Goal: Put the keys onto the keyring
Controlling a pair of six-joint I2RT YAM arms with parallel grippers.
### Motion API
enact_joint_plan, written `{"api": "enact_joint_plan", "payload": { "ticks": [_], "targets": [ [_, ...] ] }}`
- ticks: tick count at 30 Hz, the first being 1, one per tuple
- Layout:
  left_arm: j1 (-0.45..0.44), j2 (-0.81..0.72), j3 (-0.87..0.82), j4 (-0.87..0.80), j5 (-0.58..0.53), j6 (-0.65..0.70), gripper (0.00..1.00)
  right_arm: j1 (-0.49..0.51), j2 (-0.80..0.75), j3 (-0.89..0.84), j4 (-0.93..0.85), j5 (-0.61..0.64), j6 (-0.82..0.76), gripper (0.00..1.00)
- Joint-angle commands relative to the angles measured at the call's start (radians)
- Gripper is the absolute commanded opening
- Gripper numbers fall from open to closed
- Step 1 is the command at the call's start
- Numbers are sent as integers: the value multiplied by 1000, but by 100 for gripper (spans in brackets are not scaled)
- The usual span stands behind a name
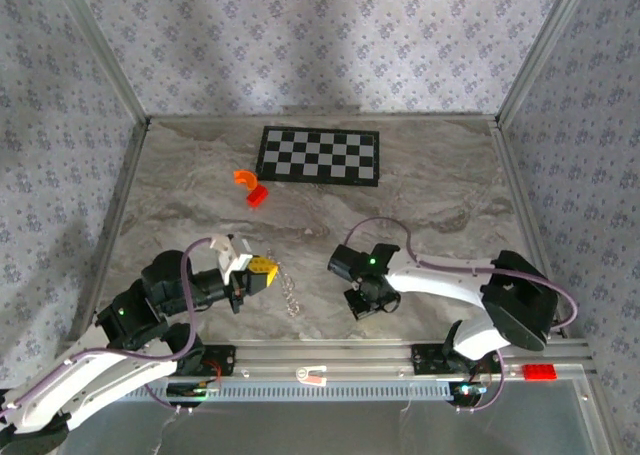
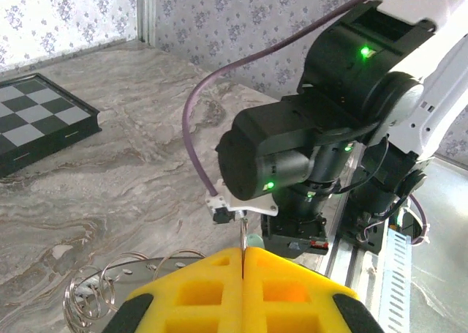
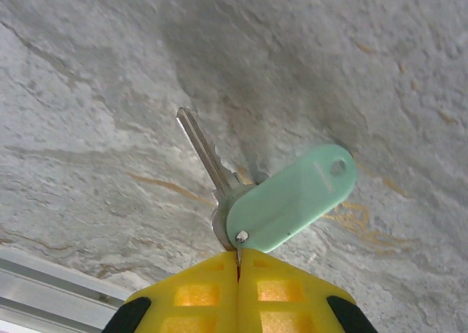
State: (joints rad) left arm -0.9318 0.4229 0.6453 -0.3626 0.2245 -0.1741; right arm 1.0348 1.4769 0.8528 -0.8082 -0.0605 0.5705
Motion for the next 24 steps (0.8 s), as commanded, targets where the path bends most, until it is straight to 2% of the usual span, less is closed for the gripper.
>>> {"api": "enact_joint_plan", "payload": {
  "ticks": [1,24],
  "targets": [
    [-4,-21,14,48,17,4,0,-16,45,36,-41,-37,-78,0],
    [-4,-36,20,48,21,9,0,-50,122,-17,-117,-122,-59,0]
  ]
}}
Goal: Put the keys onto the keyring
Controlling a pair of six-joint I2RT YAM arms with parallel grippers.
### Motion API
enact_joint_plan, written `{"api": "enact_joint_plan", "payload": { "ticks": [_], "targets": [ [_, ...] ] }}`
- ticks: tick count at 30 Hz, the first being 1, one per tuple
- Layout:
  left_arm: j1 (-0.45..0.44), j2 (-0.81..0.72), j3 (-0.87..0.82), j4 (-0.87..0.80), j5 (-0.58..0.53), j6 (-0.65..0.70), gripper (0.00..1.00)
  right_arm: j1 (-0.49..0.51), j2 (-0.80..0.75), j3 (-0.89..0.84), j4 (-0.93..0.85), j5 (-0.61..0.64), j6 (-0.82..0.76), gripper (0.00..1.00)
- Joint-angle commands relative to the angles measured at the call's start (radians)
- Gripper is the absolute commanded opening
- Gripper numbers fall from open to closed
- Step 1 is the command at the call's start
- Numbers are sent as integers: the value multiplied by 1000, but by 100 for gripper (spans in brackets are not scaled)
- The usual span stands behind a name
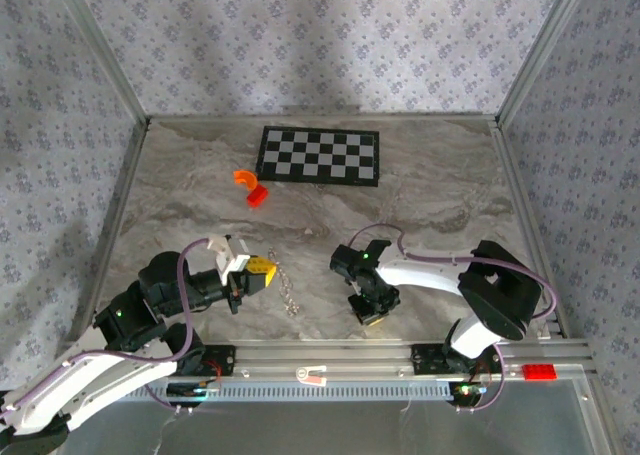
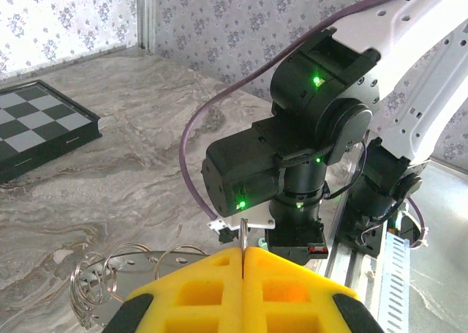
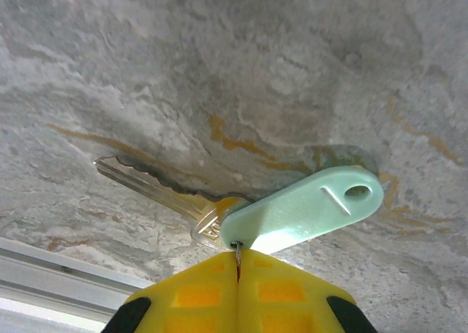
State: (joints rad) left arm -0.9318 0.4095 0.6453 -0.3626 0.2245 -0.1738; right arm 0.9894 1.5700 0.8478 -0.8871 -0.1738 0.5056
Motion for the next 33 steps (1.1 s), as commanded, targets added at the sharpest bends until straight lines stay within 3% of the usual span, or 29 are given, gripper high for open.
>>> {"api": "enact_joint_plan", "payload": {
  "ticks": [1,9,23,33],
  "targets": [
    [-4,-28,16,50,22,5,0,-3,30,-8,-42,-3,7,0],
    [-4,-23,14,57,30,2,0,8,-28,-14,-19,26,53,7],
    [-4,-6,12,54,24,0,0,85,-198,-66,54,118,155,41],
    [-4,12,12,63,28,4,0,122,-378,-216,119,184,295,39]
  ]
}}
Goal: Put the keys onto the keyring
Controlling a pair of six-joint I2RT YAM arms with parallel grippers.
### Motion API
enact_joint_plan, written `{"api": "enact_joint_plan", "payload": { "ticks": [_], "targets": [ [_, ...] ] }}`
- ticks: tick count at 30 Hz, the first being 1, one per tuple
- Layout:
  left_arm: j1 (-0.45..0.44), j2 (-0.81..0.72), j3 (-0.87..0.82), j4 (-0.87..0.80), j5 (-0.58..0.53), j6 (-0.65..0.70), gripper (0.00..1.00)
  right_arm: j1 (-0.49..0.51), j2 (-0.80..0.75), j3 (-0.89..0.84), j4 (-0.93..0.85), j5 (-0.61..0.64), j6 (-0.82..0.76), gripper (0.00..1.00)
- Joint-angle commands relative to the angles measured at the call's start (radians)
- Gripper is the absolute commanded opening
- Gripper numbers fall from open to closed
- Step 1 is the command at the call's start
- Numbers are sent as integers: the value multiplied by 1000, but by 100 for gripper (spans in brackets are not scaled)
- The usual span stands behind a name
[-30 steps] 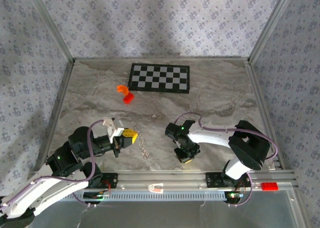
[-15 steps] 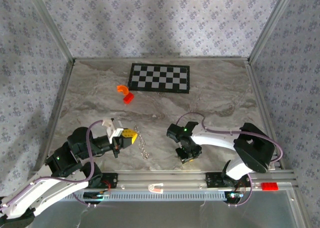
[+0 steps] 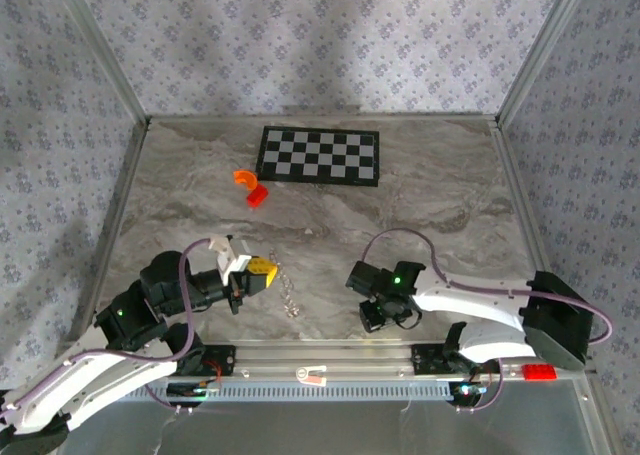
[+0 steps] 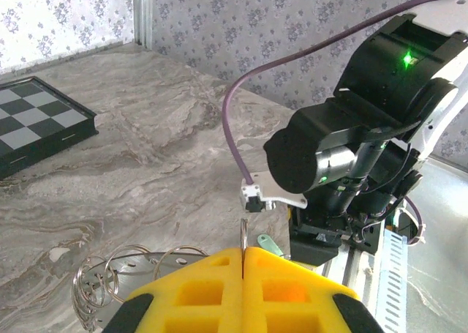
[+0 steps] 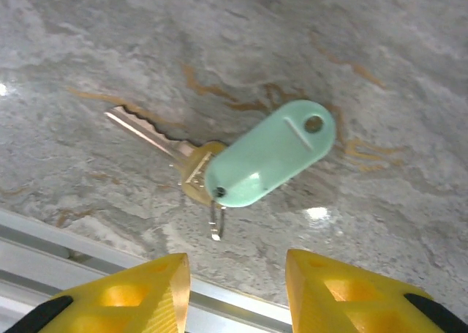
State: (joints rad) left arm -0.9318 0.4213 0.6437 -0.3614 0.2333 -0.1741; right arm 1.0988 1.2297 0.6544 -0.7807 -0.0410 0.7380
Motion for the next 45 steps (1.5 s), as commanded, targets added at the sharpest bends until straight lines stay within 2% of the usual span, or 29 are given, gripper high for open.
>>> {"api": "enact_joint_plan", "payload": {
  "ticks": [1,15,35,45],
  "targets": [
    [-4,0,13,63,20,5,0,16,-49,-32,22,60,65,38],
    [-4,-1,13,58,25,1,0,60,-118,-123,175,104,20,33],
    [-4,-1,17,53,20,4,0,59,-91,-137,221,87,0,20],
    [-4,-3,18,51,18,5,0,57,-86,-136,203,90,-6,18]
  ]
}}
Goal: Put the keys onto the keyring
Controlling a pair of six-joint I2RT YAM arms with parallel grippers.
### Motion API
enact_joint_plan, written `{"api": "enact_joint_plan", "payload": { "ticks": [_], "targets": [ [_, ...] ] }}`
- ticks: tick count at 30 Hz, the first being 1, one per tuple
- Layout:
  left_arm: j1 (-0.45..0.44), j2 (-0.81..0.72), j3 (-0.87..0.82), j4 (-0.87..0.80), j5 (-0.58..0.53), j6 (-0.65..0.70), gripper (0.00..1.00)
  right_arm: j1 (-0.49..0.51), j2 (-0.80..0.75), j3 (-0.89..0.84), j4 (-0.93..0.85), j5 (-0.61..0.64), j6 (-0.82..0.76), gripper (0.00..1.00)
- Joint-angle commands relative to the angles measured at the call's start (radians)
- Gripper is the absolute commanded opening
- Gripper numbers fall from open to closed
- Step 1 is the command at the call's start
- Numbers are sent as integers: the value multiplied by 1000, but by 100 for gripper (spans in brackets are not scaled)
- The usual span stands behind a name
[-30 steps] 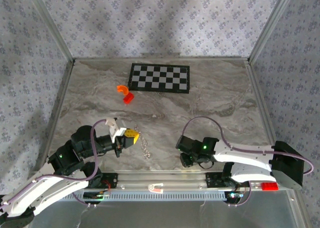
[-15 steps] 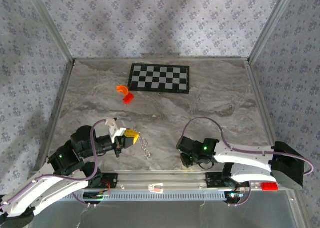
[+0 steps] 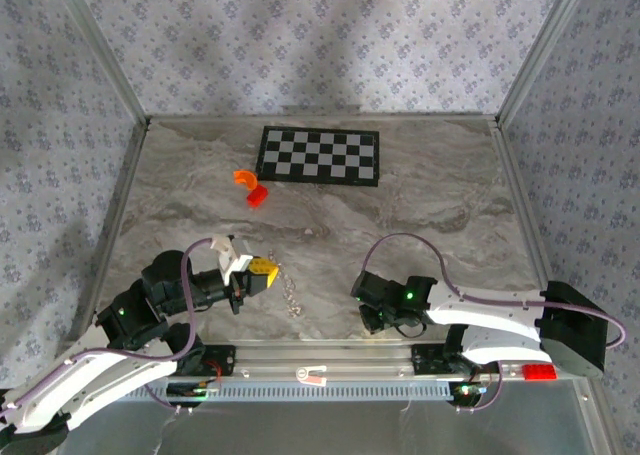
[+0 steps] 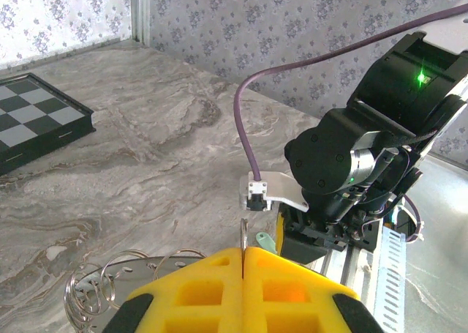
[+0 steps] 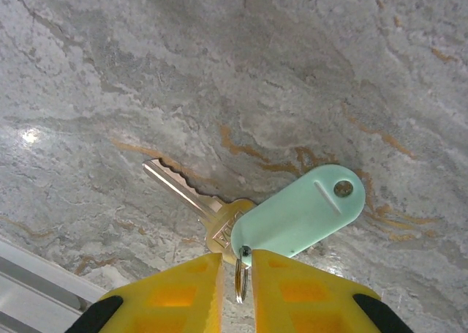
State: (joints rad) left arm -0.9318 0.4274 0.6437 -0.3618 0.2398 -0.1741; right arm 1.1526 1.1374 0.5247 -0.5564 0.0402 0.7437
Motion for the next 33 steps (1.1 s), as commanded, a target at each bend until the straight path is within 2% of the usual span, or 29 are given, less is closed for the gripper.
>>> {"api": "enact_joint_plan", "payload": {
  "ticks": [1,11,22,27,33],
  "targets": [
    [-5,-8,17,50,12,5,0,2,7,-6,-23,9,-14,18],
    [-4,-12,17,49,12,2,0,2,15,-7,-33,6,-25,15],
    [-5,-9,17,45,11,3,0,2,-5,4,-37,21,-64,5],
    [-4,3,30,27,16,9,0,50,-82,32,-31,82,-106,0],
    [-4,34,67,27,55,21,0,112,-250,81,-2,165,-272,0]
  ]
}}
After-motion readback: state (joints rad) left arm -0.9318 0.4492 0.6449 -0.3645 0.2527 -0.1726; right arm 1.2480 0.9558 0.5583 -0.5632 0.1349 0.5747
